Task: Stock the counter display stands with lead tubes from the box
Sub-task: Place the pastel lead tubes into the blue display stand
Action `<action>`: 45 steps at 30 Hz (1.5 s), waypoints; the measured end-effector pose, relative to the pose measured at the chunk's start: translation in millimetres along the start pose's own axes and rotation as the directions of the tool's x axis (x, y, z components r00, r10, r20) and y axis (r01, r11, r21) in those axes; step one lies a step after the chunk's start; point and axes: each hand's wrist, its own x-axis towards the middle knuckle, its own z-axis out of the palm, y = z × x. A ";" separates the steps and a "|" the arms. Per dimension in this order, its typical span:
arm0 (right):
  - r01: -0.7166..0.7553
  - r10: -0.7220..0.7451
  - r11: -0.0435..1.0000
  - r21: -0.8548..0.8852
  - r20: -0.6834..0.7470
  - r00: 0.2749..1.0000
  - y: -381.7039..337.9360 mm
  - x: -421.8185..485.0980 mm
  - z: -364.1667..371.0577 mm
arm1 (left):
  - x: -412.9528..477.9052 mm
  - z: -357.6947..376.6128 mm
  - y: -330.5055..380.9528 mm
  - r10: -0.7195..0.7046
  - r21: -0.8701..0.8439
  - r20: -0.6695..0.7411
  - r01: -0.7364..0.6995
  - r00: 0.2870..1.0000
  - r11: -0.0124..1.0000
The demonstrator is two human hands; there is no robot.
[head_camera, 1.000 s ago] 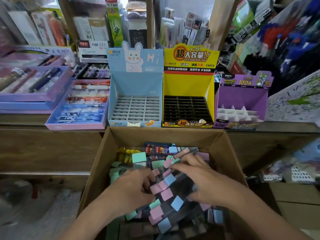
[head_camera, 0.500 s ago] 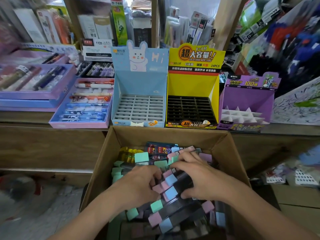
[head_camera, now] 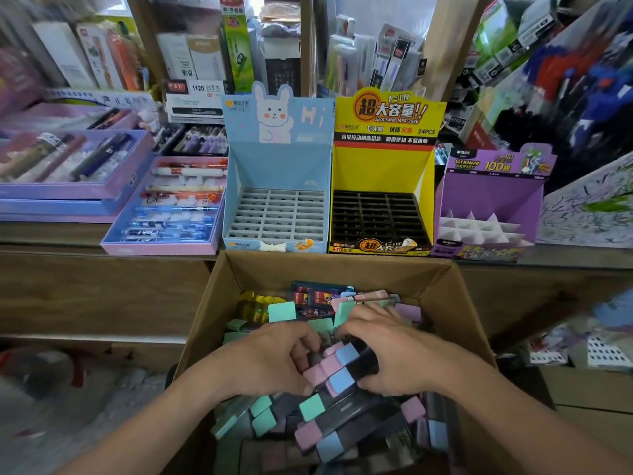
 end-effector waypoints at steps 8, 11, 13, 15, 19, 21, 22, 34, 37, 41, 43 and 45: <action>0.022 -0.020 0.999 0.042 -0.056 0.998 4.9 1.3 -1.4 | -0.6 8.0 -7.2 0.048 -0.167 -0.083 -0.061 0.995 0.984; 0.003 0.004 0.996 0.088 -0.073 0.997 4.9 3.1 -3.0 | 1.0 9.3 -7.7 0.074 -0.212 -0.128 -0.100 0.989 0.972; -0.003 0.014 0.993 0.119 -0.086 0.996 3.4 4.5 -3.7 | 2.1 10.1 -7.8 0.090 -0.198 -0.170 -0.123 0.981 0.972; -0.012 0.027 0.989 0.146 -0.099 0.995 1.8 6.1 -4.4 | 2.6 10.1 -7.2 0.098 -0.160 -0.205 -0.132 0.974 0.978; -0.033 0.054 0.984 0.173 -0.114 0.992 -0.1 8.4 -6.1 | 3.4 12.7 -3.9 0.107 -0.082 -0.251 -0.132 0.962 0.988; -0.038 0.061 0.983 0.182 -0.121 0.991 -0.3 8.6 -6.9 | 4.2 15.0 -1.7 0.115 -0.047 -0.290 -0.134 0.950 0.990; -0.039 0.062 0.982 0.186 -0.122 0.991 -0.2 8.6 -7.0 | 4.9 15.6 -0.7 0.123 -0.023 -0.311 -0.136 0.942 0.990; -0.046 0.079 0.983 0.179 -0.186 0.979 1.8 11.2 -4.5 | 21.9 12.4 -2.8 0.080 -0.056 -0.396 -0.111 0.915 0.992; -0.072 0.109 0.981 0.180 -0.200 0.974 2.4 13.3 -3.0 | 24.7 10.9 -6.6 0.064 -0.155 -0.378 -0.132 0.924 0.979; -0.073 0.118 0.975 0.211 -0.208 0.971 2.0 13.8 -2.0 | 26.7 10.2 -7.7 0.094 -0.235 -0.378 -0.193 0.921 0.953; -0.054 0.106 0.970 0.236 -0.218 0.970 0.9 13.9 -3.1 | 26.2 8.5 -6.2 0.090 -0.273 -0.392 -0.209 0.915 0.939; -0.038 0.096 0.965 0.261 -0.214 0.972 -2.2 14.9 -4.0 | 25.4 6.5 -3.5 0.082 -0.287 -0.412 -0.215 0.907 0.934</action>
